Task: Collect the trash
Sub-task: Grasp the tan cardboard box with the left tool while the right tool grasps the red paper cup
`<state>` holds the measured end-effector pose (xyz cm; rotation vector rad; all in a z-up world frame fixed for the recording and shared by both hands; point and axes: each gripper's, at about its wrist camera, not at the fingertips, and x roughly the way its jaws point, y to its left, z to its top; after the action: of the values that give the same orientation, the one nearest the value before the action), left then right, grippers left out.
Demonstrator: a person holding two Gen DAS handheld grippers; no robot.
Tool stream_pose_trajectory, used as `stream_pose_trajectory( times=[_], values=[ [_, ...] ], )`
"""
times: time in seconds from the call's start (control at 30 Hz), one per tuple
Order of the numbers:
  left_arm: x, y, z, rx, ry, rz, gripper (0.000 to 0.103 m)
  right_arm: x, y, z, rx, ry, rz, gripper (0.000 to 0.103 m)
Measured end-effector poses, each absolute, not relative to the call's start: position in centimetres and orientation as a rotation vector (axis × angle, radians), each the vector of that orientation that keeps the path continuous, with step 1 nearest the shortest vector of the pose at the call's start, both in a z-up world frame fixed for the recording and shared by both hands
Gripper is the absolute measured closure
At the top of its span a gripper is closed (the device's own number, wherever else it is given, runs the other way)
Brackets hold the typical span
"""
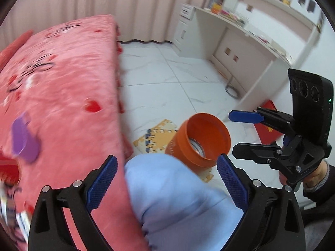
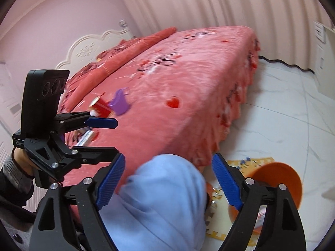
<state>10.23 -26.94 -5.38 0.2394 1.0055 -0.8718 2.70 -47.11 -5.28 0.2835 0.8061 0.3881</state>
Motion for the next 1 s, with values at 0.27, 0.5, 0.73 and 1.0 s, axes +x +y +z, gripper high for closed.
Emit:
stream_pose_trajectory(
  times=[0.27,0.5,0.73,1.0],
  values=[
    [9.4,-18.2,-4.4,0.165,0.970,-0.688,0.006,4.9,-39.1,-3.9,0.220,0.796,0.541,0.012],
    [9.1,-9.7,-4.0,0.080,0.963,-0.513,0.006,7.1,-31.0,-2.4,0.141,0.783,0.698,0.012],
    [9.3,-2.4,-4.0,0.038,0.953,-0.392,0.006,9.7,-24.9,-2.0,0.096,0.787,0.779,0.012],
    [11.2,3.2,-4.8,0.025,0.945,-0.335,0.006,12.7,-19.8,-2.5,0.040,0.794,0.837,0.012]
  ],
)
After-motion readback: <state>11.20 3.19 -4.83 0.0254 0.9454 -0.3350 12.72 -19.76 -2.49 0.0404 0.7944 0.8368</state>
